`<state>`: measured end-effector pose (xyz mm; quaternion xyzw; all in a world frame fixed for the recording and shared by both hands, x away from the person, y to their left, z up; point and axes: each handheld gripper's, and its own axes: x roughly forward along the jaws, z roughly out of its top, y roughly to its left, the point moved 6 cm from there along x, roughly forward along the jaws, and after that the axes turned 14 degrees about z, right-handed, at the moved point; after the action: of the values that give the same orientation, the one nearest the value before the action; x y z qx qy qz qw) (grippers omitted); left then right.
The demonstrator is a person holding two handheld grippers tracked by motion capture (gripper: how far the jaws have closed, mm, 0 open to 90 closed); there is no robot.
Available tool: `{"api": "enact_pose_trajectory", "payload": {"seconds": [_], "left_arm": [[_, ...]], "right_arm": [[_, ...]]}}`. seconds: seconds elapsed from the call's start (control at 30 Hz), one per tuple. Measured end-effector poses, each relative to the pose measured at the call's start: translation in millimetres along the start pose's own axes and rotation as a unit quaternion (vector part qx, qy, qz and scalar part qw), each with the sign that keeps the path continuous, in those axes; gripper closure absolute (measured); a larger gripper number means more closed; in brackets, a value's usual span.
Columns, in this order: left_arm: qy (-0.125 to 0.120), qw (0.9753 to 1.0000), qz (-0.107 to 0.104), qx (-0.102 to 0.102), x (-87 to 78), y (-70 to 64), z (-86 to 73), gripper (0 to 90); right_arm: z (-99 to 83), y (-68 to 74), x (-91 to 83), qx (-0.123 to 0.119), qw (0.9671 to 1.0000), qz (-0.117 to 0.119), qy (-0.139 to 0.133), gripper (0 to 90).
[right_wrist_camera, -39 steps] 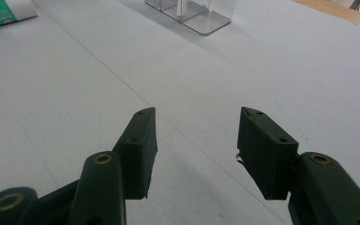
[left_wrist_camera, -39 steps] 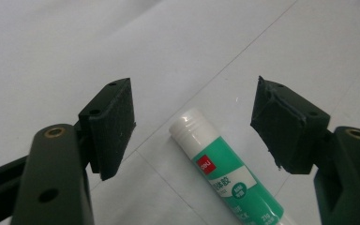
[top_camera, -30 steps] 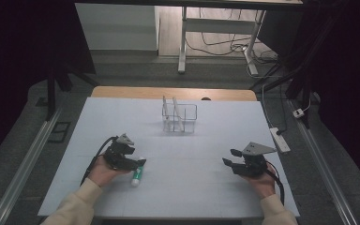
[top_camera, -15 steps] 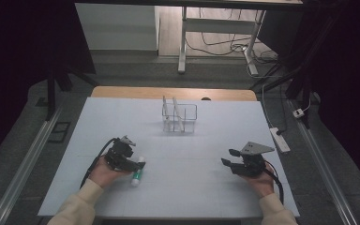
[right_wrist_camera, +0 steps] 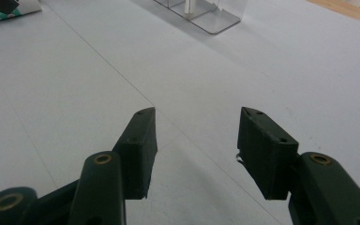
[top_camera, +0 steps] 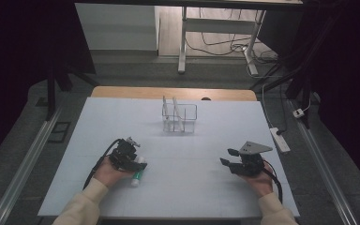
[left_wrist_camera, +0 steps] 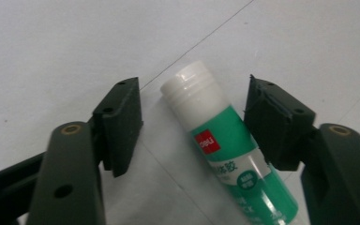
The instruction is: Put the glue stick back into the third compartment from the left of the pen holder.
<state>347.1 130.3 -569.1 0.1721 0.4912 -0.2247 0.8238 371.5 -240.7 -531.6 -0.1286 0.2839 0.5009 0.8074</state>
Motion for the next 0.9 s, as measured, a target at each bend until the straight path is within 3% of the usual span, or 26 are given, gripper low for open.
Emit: {"api": "enact_pose_trajectory", "payload": {"seconds": [0.17,0.53,0.9], "left_arm": [[0.007,0.9999,-0.006,0.004,2.9,-4.2,1.8,47.0],[0.008,0.9998,0.018,0.003,4.5,-3.6,4.5,60.2],[0.009,0.9995,0.024,0.016,4.3,-3.6,4.8,63.7]], "right_arm": [[0.2,0.7,0.2,-0.003,1.0000,-0.005,0.000,47.2],[3.9,2.4,-2.5,-0.016,0.9998,-0.012,-0.009,48.2],[3.4,1.8,-2.5,-0.015,0.9997,-0.015,-0.007,48.2]]}}
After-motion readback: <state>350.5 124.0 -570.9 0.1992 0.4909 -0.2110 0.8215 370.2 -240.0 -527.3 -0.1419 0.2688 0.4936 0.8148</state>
